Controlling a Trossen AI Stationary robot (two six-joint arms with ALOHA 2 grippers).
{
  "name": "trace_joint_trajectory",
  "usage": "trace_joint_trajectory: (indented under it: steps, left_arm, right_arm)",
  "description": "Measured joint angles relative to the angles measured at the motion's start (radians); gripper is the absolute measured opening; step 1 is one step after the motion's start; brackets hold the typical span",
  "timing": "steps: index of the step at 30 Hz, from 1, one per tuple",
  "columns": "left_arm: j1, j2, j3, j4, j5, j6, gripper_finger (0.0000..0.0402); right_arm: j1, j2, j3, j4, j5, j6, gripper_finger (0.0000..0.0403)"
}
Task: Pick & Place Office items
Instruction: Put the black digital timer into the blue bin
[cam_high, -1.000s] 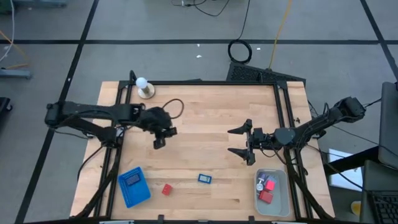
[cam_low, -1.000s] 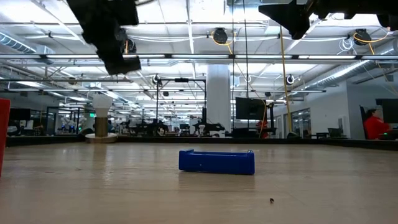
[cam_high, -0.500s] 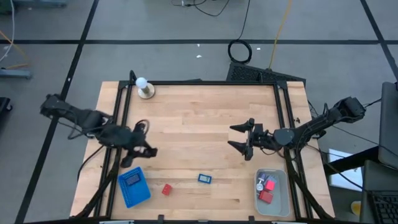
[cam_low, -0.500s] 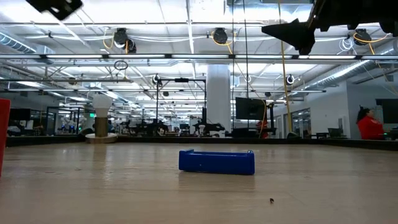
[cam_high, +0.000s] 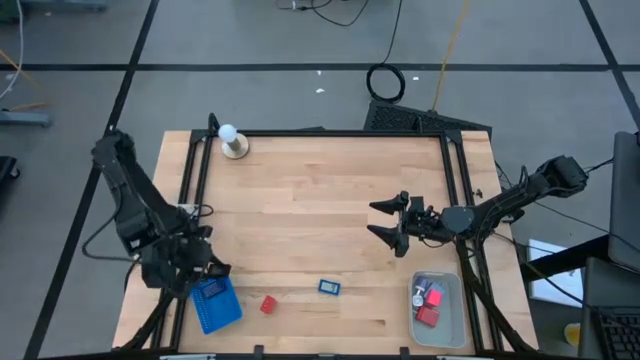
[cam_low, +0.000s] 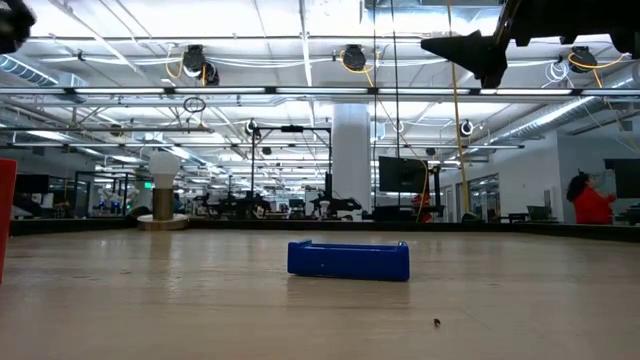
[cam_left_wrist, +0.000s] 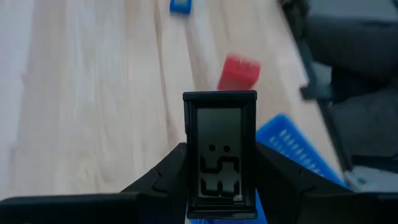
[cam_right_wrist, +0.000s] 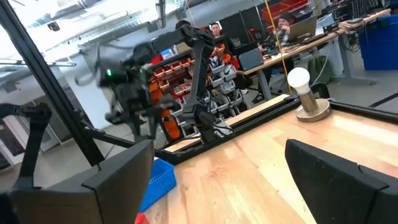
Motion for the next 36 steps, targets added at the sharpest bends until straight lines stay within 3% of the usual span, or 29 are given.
trace_joint_trajectory:
  steps: [9, 19, 32, 36]
  left_arm:
    - [-0.178, -0.001, -0.197, 0.167, -0.016, -0.239, 0.0144]
    - [-0.257, 0.013, -0.352, 0.288, -0.003, -0.459, 0.0144]
    - [-0.260, 0.146, -0.368, 0.373, 0.100, -0.539, 0.0144]
    - [-0.260, 0.156, -0.368, 0.396, 0.104, -0.544, 0.0229]
  right_arm:
    - [0.000, 0.000, 0.000, 0.000, 0.000, 0.034, 0.0357]
    - [0.000, 0.000, 0.000, -0.005, 0.000, 0.033, 0.0357]
    - [0.000, 0.000, 0.000, -0.017, 0.000, 0.031, 0.0357]
    - [0.000, 0.000, 0.000, -0.017, 0.000, 0.027, 0.0357]
